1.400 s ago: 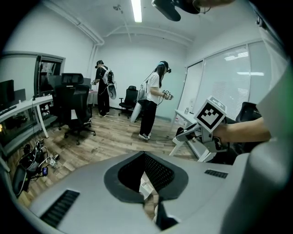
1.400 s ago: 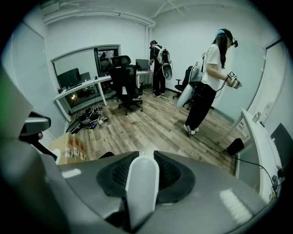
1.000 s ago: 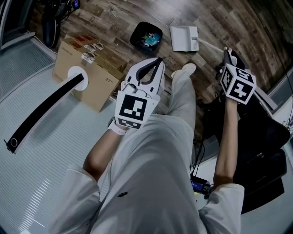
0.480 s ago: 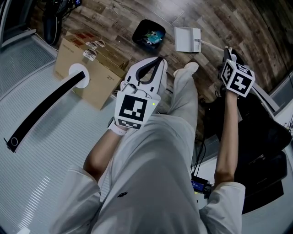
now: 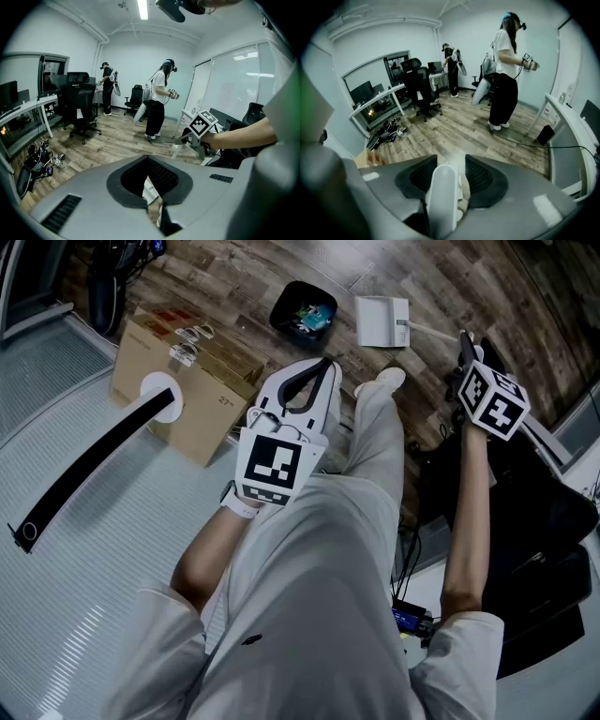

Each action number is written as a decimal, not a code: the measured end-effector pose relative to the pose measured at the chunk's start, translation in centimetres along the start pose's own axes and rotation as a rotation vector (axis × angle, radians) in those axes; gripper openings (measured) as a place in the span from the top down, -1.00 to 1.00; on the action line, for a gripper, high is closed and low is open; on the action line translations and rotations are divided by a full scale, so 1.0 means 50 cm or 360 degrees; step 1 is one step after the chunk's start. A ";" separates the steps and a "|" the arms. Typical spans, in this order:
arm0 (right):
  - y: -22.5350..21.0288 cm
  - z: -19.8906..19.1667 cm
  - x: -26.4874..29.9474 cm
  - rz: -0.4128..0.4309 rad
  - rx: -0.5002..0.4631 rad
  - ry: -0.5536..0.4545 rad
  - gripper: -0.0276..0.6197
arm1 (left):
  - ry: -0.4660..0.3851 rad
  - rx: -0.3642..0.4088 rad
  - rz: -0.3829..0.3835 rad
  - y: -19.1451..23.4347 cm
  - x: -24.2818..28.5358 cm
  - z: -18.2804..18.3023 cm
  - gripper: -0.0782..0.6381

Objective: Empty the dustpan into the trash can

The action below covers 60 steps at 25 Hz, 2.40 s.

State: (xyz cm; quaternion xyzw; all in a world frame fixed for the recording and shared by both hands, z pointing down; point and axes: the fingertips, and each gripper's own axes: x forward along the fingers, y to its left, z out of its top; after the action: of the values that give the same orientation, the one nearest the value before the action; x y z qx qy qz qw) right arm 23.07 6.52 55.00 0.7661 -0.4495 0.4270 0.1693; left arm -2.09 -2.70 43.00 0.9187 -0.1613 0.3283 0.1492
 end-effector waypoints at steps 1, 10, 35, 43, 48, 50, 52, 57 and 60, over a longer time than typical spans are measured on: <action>-0.005 0.012 -0.008 -0.0026 0.0003 -0.0050 0.30 | -0.0002 0.0003 0.0001 -0.001 -0.002 0.000 0.76; 0.033 0.052 -0.073 0.0046 -0.0119 -0.0109 0.23 | -0.0037 0.0013 -0.0012 -0.004 -0.030 0.011 0.76; 0.171 0.152 -0.451 -0.0031 -0.0278 -0.0637 0.54 | -0.0352 -0.0027 -0.0002 0.018 -0.215 0.127 0.76; 0.241 0.140 -0.511 0.0045 -0.0337 -0.0691 0.78 | -0.0444 0.0004 0.0003 0.017 -0.271 0.168 0.76; 0.289 0.150 -0.553 0.0121 -0.0398 -0.0778 0.82 | -0.0484 0.0033 0.0004 0.016 -0.305 0.182 0.76; 0.311 0.157 -0.572 0.0160 -0.0438 -0.0821 0.83 | -0.0502 0.0031 0.0003 0.014 -0.322 0.188 0.76; 0.328 0.162 -0.590 0.0181 -0.0475 -0.0855 0.85 | -0.0534 0.0029 -0.0001 0.009 -0.340 0.195 0.76; 0.360 0.164 -0.632 0.0236 -0.0552 -0.0937 0.87 | -0.0585 0.0028 -0.0009 -0.001 -0.380 0.206 0.76; 0.373 0.159 -0.649 0.0263 -0.0582 -0.0969 0.87 | -0.0648 0.0031 -0.0017 -0.001 -0.398 0.214 0.76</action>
State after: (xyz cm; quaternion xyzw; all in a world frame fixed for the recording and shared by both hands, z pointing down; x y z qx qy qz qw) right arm 4.01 9.03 21.91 0.7763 -0.6087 0.1041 0.1266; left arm -10.71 -2.76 22.11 0.9683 -0.1801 0.1365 0.1063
